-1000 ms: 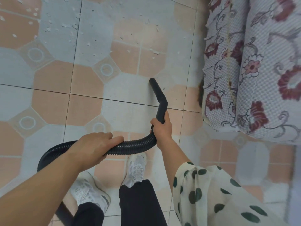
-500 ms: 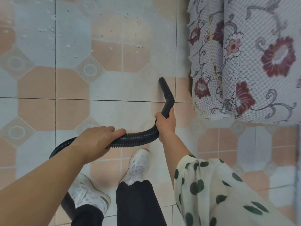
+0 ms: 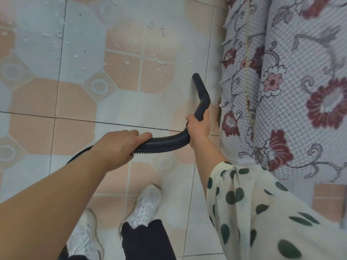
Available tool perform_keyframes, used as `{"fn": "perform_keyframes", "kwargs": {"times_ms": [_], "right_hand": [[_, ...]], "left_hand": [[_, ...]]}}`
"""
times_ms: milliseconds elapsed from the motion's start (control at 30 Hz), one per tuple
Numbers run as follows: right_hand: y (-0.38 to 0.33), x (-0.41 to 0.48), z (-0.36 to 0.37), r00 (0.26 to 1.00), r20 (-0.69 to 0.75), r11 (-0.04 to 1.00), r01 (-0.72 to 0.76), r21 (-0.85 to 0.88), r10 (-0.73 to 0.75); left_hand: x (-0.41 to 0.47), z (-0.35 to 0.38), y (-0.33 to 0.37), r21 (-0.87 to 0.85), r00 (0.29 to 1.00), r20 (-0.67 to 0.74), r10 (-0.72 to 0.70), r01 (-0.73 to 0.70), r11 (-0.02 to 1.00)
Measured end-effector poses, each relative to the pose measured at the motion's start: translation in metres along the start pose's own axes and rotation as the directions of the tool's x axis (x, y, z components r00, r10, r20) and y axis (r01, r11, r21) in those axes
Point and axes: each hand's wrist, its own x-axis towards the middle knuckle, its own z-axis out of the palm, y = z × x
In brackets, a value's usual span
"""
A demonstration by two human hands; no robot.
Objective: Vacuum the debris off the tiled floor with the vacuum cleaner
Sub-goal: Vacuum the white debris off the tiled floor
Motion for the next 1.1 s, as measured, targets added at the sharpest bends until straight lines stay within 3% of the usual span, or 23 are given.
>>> {"fn": "perform_keyframes", "kwargs": {"times_ms": [200, 467, 767, 1100], "right_hand": [[-0.024, 0.016, 0.004, 1.000, -0.013, 0.999, 0.023, 0.024, -0.023], [-0.060, 0.032, 0.013, 0.997, -0.038, 0.991, 0.063, -0.119, -0.068], [-0.054, -0.004, 0.043, 0.995, -0.071, 0.996, -0.067, 0.065, 0.072], [-0.108, -0.003, 0.082, 0.996, -0.040, 0.995, -0.073, 0.074, 0.076]], "left_hand": [[0.025, -0.027, -0.012, 0.024, 1.000, -0.011, 0.025, -0.024, 0.999], [0.055, -0.049, -0.037, -0.007, 0.998, -0.014, 0.065, -0.065, 0.998], [0.045, -0.083, -0.079, 0.038, 0.986, 0.082, 0.145, -0.148, 0.988], [0.065, -0.124, -0.124, 0.029, 0.984, 0.021, 0.177, -0.178, 0.984]]}}
